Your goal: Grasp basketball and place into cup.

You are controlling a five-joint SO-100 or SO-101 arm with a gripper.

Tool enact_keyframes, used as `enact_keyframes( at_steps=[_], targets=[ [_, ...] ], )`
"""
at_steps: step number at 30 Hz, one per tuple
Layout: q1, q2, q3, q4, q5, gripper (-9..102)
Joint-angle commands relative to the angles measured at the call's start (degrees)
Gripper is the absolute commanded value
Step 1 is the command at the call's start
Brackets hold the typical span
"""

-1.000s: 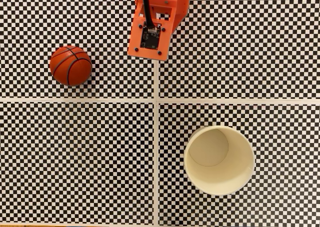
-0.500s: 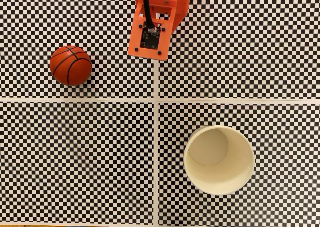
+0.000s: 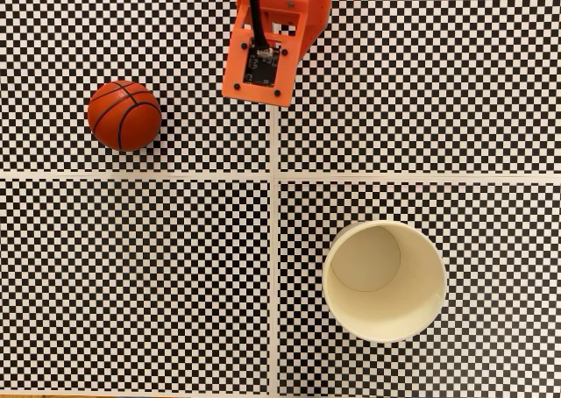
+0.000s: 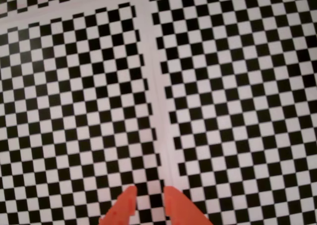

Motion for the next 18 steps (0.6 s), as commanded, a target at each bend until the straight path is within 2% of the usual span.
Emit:
enact_keyframes(
  at_steps=[1,9,14,18],
  targets=[
    [-0.1,0.4,2.0,0.3,0.1,0],
    [1.1,0.4,0.6,-2.9,-1.2,0],
    [1.8,0.2,-8.5,-3.2,-6.0,0],
    [2.4,-8.3,-18.6,-5.1,-7.5,0]
  ],
)
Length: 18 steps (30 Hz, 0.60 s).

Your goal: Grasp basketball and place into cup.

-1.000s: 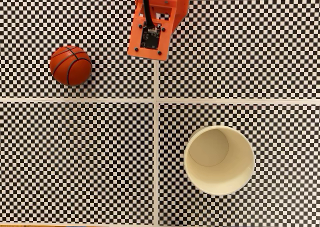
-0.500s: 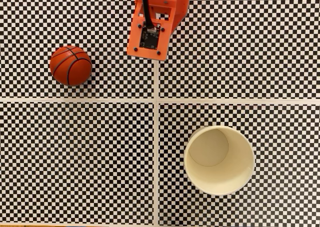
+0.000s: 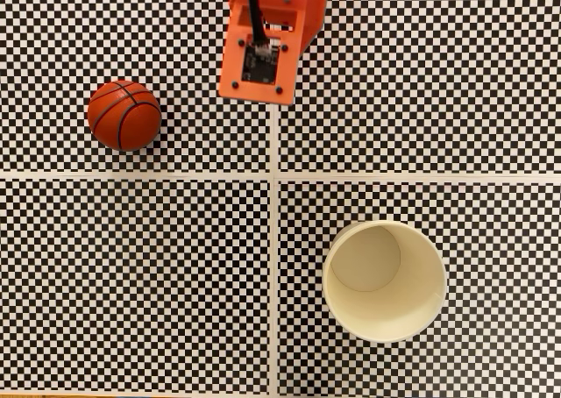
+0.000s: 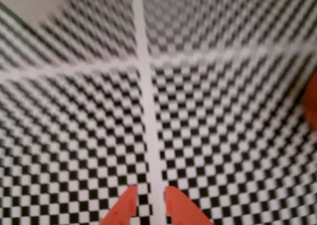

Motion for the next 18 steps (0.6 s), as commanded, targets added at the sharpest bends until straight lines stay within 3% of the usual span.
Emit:
enact_keyframes(
  at_steps=[1,13,18],
  targets=[
    [1.0,-5.6,-11.2,-1.4,-1.2,0],
    [7.6,-38.4,-48.5,-0.2,0.5,0],
    [12.3,-53.9,-65.0,5.3,-0.8,3]
  ],
)
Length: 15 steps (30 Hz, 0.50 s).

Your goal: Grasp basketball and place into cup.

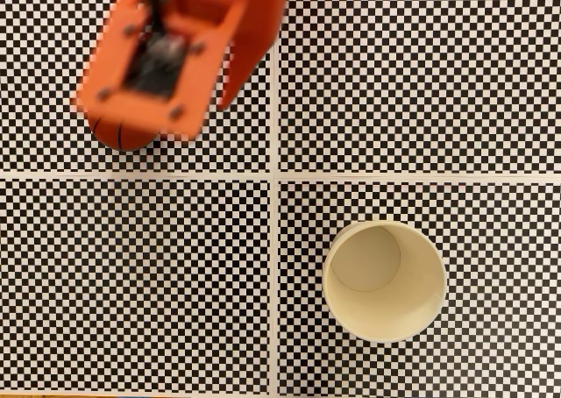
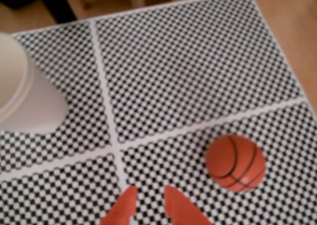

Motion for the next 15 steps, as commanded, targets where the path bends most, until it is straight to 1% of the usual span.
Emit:
enact_keyframes(
  at_steps=[1,3,4,6,7,11,15],
  targets=[
    [3.3,-7.4,-13.0,4.3,-1.7,4],
    [5.4,-10.9,-16.9,6.3,-4.7,9],
    [6.4,-12.1,-18.0,6.9,-6.5,14],
    [7.0,-15.7,-20.7,9.5,-8.5,29],
    [7.6,-17.4,-21.7,10.7,-9.0,32],
    [9.8,-19.4,-21.4,12.0,-12.0,39],
    [11.1,-21.4,-20.9,14.1,-14.1,43]
  ],
)
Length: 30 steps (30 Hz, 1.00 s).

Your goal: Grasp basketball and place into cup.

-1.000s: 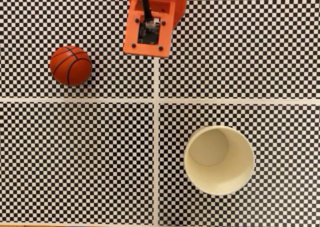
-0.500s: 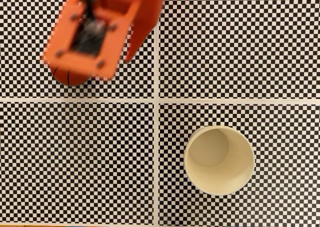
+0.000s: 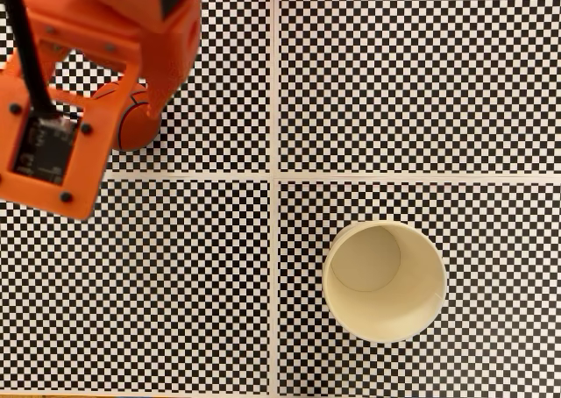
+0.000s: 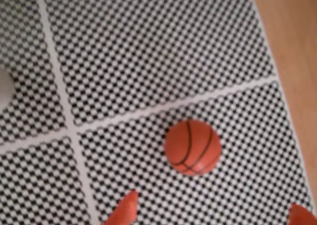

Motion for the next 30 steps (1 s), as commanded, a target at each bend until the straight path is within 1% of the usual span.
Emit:
enact_keyframes(
  at_steps=[1,7,13,16,22,30],
  targets=[
    [1.1,-1.1,-2.1,1.9,-1.5,43],
    [1.5,-7.0,-4.9,5.6,0.1,48],
    [0.4,-10.9,-5.8,5.0,1.8,57],
    [-0.3,-12.9,-7.1,4.9,2.7,63],
    [0.0,-18.0,-9.3,5.2,2.1,72],
    [2.2,-22.0,-10.6,4.7,-0.1,73]
  ],
)
